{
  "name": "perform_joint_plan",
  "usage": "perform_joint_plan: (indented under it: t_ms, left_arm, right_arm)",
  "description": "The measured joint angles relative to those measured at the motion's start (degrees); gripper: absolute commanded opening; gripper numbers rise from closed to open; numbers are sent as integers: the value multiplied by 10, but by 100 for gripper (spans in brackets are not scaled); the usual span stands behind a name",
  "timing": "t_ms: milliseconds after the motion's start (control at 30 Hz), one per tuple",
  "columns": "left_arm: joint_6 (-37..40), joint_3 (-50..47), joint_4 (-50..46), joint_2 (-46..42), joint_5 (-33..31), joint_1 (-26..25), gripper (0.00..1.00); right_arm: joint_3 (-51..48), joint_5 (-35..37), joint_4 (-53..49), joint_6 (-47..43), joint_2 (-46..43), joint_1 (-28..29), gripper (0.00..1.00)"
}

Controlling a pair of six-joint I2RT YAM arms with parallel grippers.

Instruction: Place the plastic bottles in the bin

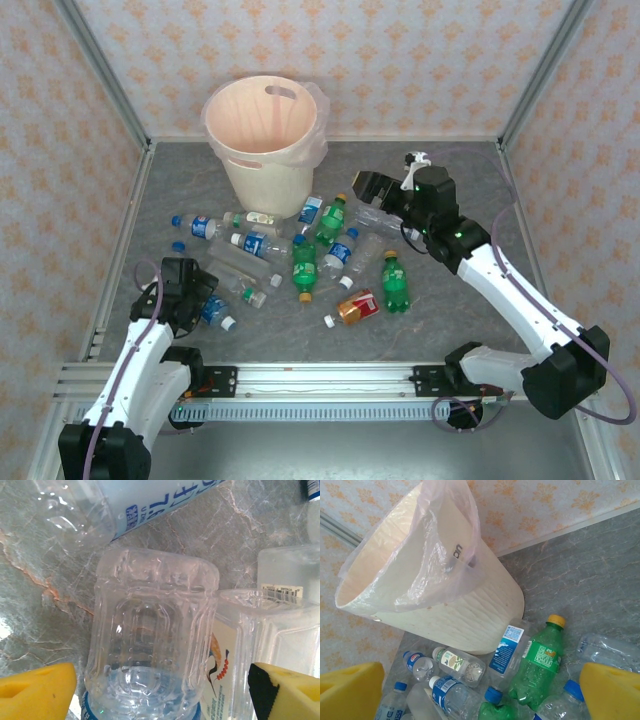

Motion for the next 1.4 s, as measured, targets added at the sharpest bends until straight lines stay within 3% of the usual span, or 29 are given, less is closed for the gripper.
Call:
perform_joint_plan:
  t_ms: [333,933,1267,1400]
  left_arm:
    - [-9,9,-30,-15,-14,0,77]
    - [-8,-53,65,51,17,0,79]
    - [-8,-57,81,55,19,0,60]
    - [-9,-57,85,42,23,0,59]
  right_arm:
    - [0,5,0,0,0,0,100]
    - [0,5,-4,0,-6,2,100]
    - [0,5,-9,1,-15,10,100]
    - [0,5,-11,3,-17,11,100]
